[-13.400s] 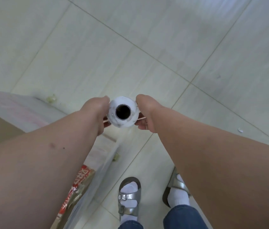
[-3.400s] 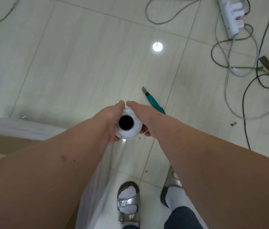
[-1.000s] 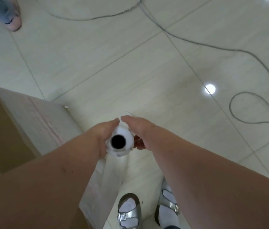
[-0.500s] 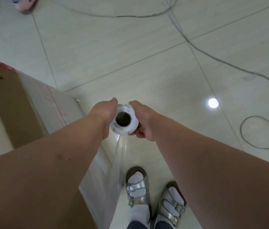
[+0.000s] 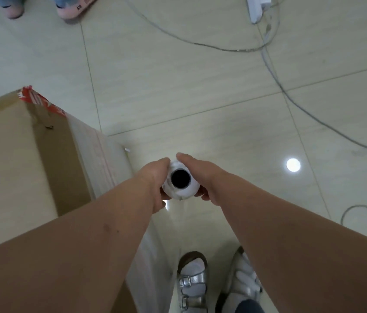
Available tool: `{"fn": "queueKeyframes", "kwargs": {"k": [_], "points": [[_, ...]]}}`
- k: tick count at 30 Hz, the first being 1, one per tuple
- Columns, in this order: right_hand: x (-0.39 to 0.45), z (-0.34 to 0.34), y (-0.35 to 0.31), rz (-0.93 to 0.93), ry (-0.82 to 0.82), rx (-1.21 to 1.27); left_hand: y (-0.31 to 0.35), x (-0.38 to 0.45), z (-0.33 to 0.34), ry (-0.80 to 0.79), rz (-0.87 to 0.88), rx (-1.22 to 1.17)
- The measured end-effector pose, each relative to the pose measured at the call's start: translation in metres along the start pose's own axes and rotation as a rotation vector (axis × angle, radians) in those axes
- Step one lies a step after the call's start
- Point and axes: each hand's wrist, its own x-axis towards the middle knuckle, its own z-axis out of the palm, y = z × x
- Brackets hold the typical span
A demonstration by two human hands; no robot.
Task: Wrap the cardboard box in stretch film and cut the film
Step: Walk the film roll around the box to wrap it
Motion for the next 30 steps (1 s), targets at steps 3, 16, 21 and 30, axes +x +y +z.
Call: {"fn": "queueKeyframes", "kwargs": {"k": [3, 16, 21, 30], "points": [[0.001, -0.001, -0.021, -0.023, -0.052, -0.025, 0.018, -0.006, -0.007, 0.038, 0.047, -0.025], [0.027, -0.002, -0.089, 0.087, -0.254, -0.309, 0.054, 0.025, -0.032, 0.29, 0.089, -0.031], [0.028, 0.015, -0.094, 0.016, -0.253, -0.401, 0.044, 0.027, -0.026, 0.131, -0.028, -0.298], [0.041, 0.02, -0.142, 0.066, -0.281, -0.45, 0.087, 0.016, -0.052, 0.329, 0.102, -0.217]]}}
